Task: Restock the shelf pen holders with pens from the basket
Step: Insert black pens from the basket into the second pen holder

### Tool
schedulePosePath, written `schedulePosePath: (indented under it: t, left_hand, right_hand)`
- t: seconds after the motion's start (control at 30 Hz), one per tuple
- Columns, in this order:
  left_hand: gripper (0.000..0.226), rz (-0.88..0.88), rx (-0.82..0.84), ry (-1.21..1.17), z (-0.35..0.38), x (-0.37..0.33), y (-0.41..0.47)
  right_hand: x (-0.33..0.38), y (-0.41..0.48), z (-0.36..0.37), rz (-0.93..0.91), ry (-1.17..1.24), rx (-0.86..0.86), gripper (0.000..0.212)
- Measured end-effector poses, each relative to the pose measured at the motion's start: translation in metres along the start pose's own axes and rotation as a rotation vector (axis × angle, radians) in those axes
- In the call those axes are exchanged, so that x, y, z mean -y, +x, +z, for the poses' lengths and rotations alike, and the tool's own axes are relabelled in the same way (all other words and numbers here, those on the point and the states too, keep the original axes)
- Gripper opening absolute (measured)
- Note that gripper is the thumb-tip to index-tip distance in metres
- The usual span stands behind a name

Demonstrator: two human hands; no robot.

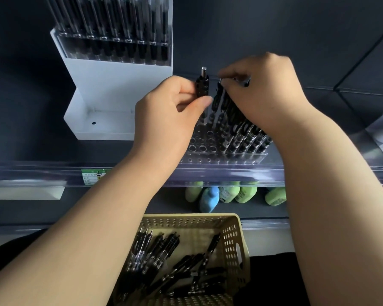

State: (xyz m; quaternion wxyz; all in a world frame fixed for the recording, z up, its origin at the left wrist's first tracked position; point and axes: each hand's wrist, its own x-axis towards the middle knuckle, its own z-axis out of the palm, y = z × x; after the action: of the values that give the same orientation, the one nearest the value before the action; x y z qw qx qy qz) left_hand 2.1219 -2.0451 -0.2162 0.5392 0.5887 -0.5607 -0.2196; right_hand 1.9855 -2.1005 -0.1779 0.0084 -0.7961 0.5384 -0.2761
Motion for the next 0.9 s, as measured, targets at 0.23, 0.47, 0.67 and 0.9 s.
schedulePosePath:
  t: [0.23, 0.47, 0.67, 0.9]
  left_hand:
    - [0.015, 0.050, 0.037, -0.034, 0.012, 0.003, 0.003]
    - [0.024, 0.170, 0.022, -0.031, 0.025, 0.006, 0.006]
    - [0.022, 0.160, 0.009, -0.042, 0.033, 0.010, 0.009]
    - [0.015, 0.043, 0.086, 0.040, 0.043, 0.020, 0.008]
  right_hand:
    - [-0.003, -0.002, 0.001, -0.055, -0.147, -0.015, 0.025]
    - [-0.006, -0.006, -0.002, -0.065, -0.128, -0.068, 0.033]
    - [-0.007, -0.008, -0.005, -0.065, -0.087, -0.108, 0.030]
    - [-0.011, -0.009, -0.008, -0.050, -0.061, -0.146, 0.027]
